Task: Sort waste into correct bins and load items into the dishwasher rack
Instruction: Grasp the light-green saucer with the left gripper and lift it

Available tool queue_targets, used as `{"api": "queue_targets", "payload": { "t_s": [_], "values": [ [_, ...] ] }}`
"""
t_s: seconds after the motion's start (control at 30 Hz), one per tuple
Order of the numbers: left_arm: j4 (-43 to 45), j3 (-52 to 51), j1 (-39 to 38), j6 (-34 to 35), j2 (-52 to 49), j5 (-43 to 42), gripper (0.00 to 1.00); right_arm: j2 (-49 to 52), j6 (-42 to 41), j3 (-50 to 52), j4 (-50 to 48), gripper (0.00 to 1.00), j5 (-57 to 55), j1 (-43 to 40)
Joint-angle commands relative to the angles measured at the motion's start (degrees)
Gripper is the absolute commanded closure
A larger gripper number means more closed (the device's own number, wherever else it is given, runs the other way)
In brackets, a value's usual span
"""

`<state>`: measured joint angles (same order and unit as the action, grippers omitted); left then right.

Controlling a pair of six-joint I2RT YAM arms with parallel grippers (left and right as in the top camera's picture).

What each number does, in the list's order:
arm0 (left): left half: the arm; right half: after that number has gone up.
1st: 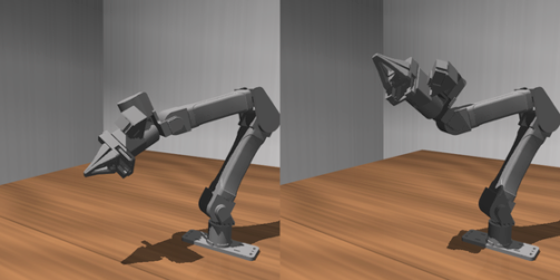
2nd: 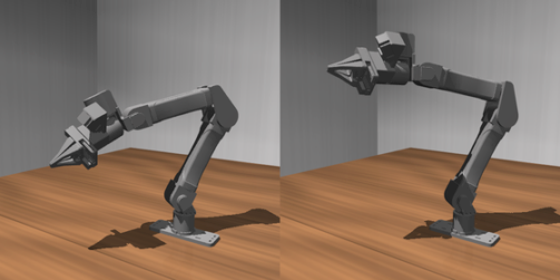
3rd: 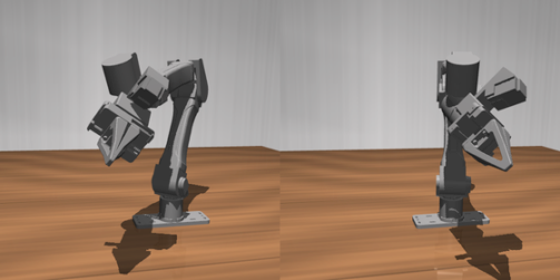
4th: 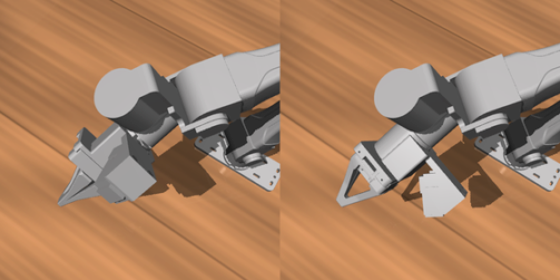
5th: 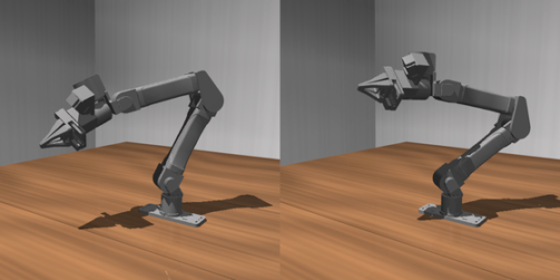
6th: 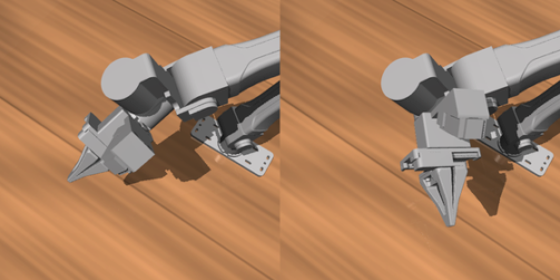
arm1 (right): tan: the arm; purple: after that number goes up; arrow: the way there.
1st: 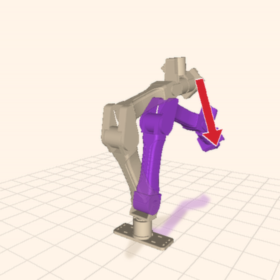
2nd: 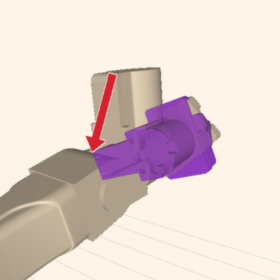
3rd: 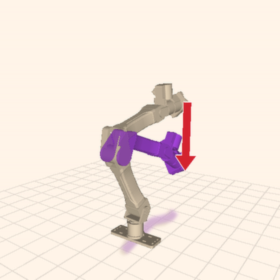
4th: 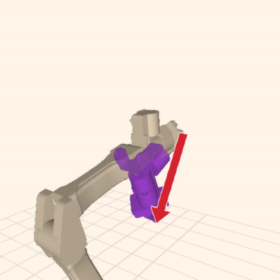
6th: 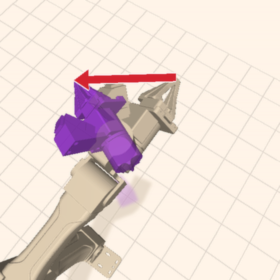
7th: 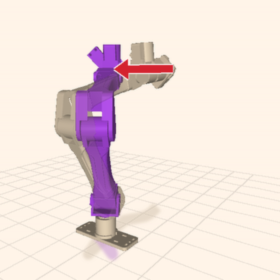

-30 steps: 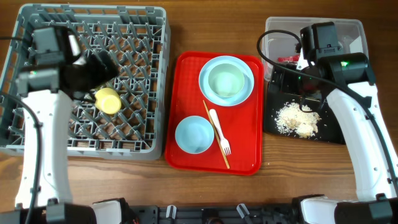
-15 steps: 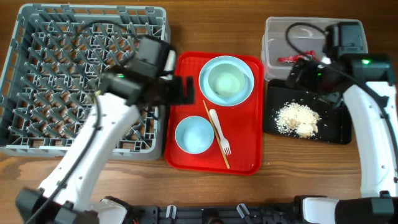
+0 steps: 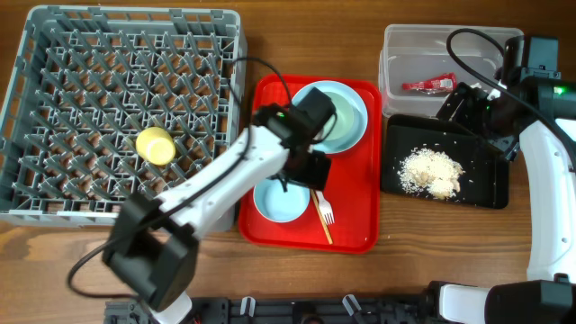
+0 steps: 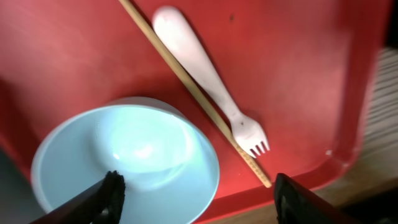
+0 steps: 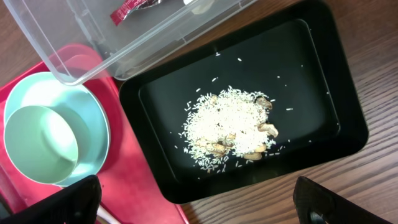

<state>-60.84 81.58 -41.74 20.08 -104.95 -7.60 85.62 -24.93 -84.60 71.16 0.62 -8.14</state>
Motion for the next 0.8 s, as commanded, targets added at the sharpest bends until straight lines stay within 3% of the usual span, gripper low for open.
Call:
{"api": "queue_targets", "payload": {
  "t_s": [0.0, 0.13, 0.3, 0.4, 0.77],
  "values": [
    [-0.1, -0.3, -1.8, -0.1, -4.0, -0.5, 0.32, -0.3, 1.0, -0.2, 0.2, 0.0, 0.7, -0.2],
    [0.2, -0.3, -3.1, -0.1, -6.9, -0.5, 0.44, -0.3, 1.0, -0.2, 0.3, 0.0, 0.7, -0.2],
    [0.6, -0.3, -3.9, -0.1, -9.5, -0.3, 0.72, -0.3, 1.2, -0.2, 0.5, 0.0, 0.7, -0.2],
    [0.6, -0.3, -3.9, -0.1, -10.2, -0.3, 0.8, -0.3, 1.7, -0.2, 0.5, 0.0, 0.7, -0.2],
    [0.9, -1.7, -3.9, 3.6, -10.2, 1.4, 0.96, -0.3, 2.4, -0.2, 0.9, 0.0, 0.7, -0.2]
  ]
}}
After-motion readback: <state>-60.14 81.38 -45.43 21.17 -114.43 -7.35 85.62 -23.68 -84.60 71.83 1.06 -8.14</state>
